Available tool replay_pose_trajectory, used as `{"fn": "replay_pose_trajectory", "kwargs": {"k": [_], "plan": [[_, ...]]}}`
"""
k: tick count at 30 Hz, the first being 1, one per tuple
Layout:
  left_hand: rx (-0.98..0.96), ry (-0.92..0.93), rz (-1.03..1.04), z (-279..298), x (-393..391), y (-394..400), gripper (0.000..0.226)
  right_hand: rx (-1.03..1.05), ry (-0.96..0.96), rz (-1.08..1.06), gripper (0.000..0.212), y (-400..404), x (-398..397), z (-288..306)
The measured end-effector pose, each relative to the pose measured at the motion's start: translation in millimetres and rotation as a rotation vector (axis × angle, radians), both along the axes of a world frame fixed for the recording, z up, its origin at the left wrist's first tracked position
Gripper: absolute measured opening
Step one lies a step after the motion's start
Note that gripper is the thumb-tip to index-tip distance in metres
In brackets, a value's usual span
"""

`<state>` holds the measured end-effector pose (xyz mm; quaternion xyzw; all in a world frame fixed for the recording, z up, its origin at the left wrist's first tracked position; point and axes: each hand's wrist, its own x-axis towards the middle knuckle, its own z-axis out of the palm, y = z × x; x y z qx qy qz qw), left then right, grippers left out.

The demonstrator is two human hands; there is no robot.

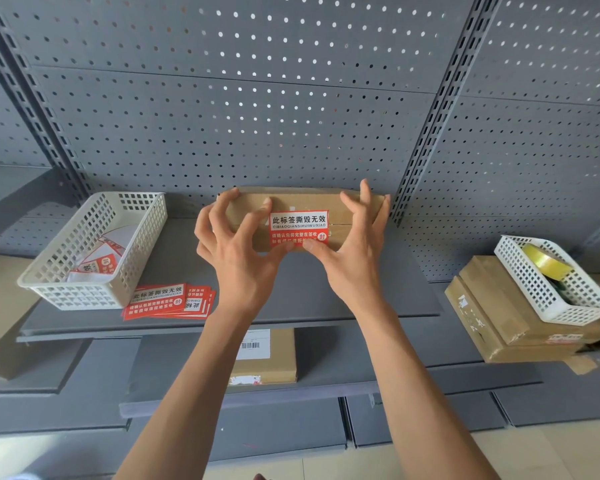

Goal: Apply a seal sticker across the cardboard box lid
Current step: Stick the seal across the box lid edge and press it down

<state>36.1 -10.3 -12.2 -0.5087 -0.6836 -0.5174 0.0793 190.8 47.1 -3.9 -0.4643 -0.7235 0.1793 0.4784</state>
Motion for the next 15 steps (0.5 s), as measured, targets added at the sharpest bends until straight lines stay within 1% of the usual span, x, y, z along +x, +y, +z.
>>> {"fn": "replay_pose_trajectory", "kwargs": {"k": [4, 10, 15], "plan": [[-0.01, 0.007, -0.022, 1.0, -5.1, -2.3, 0.058, 0.002, 0.023, 0.026, 0.08, 2.0, 4.0, -1.4], [-0.022, -0.003, -0.048, 1.5, -8.7, -3.7, 0.065, -0.029, 0.042, 0.083, 0.073, 1.8, 10.0, -0.4], [-0.043, -0.012, -0.068, 4.0, -9.7, -6.3, 0.066, -0.032, 0.026, 0.11, 0.07, 1.8, 15.3, 1.5]]}}
